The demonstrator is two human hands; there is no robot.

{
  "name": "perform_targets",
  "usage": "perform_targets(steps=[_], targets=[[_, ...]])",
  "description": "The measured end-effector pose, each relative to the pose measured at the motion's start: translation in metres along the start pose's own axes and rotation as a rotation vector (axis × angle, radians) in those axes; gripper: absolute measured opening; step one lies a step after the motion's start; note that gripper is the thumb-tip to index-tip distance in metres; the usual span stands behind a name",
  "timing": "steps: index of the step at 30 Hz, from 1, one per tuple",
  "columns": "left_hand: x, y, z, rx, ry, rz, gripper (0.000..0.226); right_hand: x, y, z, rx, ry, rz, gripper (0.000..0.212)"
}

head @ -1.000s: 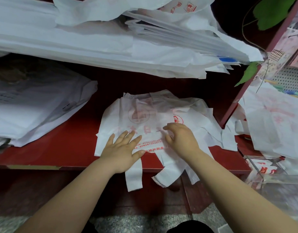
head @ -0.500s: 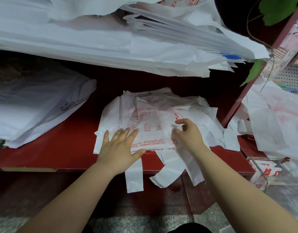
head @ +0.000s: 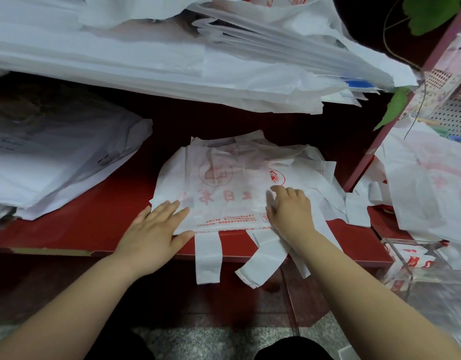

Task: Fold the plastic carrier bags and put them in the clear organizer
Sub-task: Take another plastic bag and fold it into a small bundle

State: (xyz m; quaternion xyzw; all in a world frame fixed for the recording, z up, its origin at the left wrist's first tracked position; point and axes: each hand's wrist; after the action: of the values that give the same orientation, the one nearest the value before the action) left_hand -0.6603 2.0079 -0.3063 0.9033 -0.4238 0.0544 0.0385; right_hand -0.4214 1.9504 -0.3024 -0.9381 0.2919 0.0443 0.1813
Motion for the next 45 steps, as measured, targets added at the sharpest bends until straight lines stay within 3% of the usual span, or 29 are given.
perform_targets(steps=[2, 4, 7, 9, 11, 15, 19, 23, 27, 29, 35, 39, 42, 45], targets=[[-0.001, 0.001, 0.001, -0.024, -0.018, 0.010, 0.107, -0.009, 0.005, -0.002, 0.112, 0.022, -0.091, 0.015], [-0.001, -0.001, 0.002, -0.044, -0.020, 0.012, 0.093, -0.021, 0.015, -0.004, 0.063, -0.002, -0.292, 0.021], [-0.002, -0.002, -0.001, -0.090, -0.008, -0.001, 0.059, -0.045, 0.035, -0.008, -0.284, -0.161, -0.478, 0.045], [-0.002, -0.002, -0.001, -0.103, 0.002, 0.000, 0.058, -0.049, 0.044, -0.008, -0.476, -0.120, -0.426, 0.054], [-0.002, -0.003, 0.000, -0.102, 0.004, 0.004, 0.058, -0.044, 0.047, -0.010, -0.531, -0.062, -0.349, 0.058], [-0.002, -0.003, 0.000, -0.093, 0.015, -0.005, 0.058, -0.013, 0.043, -0.023, -0.463, -0.050, -0.256, 0.050], [-0.001, 0.000, 0.003, 0.034, 0.044, 0.028, 0.060, 0.015, 0.039, -0.032, -0.436, -0.030, -0.192, 0.044], [-0.012, 0.017, 0.001, 0.183, 0.332, 0.160, 0.092, 0.018, 0.034, -0.029, -0.361, -0.043, -0.161, 0.038], [-0.026, 0.031, 0.011, 0.360, 0.390, 0.234, 0.048, 0.012, 0.020, -0.028, -0.325, -0.043, -0.068, 0.032], [-0.029, 0.033, 0.015, 0.476, 0.355, 0.259, 0.046, 0.007, 0.012, -0.025, -0.310, -0.026, -0.051, 0.029], [-0.019, 0.039, 0.022, 0.691, 0.057, 0.354, 0.031, -0.010, -0.007, -0.009, -0.163, 0.058, -0.191, 0.032], [-0.005, 0.035, 0.028, 0.867, -0.053, 0.311, 0.029, -0.031, 0.021, -0.018, 0.168, -0.103, -0.432, 0.046], [0.014, 0.028, 0.027, 0.927, -0.080, 0.294, 0.027, -0.041, 0.063, -0.009, 0.180, -0.178, -0.600, 0.047], [0.033, 0.022, 0.028, 0.944, -0.054, 0.319, 0.022, -0.044, 0.076, -0.006, 0.208, -0.236, -0.575, 0.032]])
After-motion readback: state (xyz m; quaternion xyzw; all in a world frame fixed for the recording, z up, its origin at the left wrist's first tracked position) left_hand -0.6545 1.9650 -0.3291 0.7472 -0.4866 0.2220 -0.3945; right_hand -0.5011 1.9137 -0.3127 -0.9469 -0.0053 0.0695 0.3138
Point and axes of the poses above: each hand's wrist, its own y-axis away from the middle knuckle, its own z-axis out of the palm, x = y × z, and after that the axes turned 12 degrees about z, right-handed
